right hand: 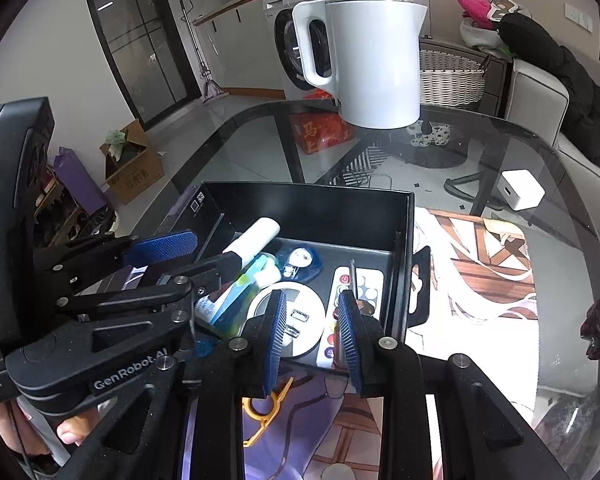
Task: Organize rigid objects
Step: 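Open left tool to drop the glue tube into the box while right tool releases the screwdriver, then lower left tool onto the blue glass perfume bottle and close its fingers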
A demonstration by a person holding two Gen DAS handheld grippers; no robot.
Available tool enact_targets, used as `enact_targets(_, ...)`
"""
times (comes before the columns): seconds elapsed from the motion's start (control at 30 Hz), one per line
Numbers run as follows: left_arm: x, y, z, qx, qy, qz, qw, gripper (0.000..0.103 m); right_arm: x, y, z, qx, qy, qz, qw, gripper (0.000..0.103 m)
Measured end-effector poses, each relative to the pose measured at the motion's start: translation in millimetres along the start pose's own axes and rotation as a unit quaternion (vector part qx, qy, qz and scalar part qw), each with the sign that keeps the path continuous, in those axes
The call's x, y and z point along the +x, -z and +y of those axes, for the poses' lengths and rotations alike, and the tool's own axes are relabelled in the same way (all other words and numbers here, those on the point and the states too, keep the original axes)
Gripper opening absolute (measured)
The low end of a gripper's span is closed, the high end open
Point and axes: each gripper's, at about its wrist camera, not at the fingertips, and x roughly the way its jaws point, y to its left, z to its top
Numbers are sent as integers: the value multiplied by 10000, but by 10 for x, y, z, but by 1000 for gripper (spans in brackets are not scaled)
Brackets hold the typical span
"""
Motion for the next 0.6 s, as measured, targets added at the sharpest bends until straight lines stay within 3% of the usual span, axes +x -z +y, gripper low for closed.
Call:
enact_targets(0.4, -361, 200, 51, 179, 97, -32, 9998, 46, -367, 186, 54, -15, -265, -82, 9996, 27)
enact_targets(0.6, -485, 372, 36, 418, 148, 60, 9990, 47, -443, 328, 134, -12, -412, 33, 9991, 34)
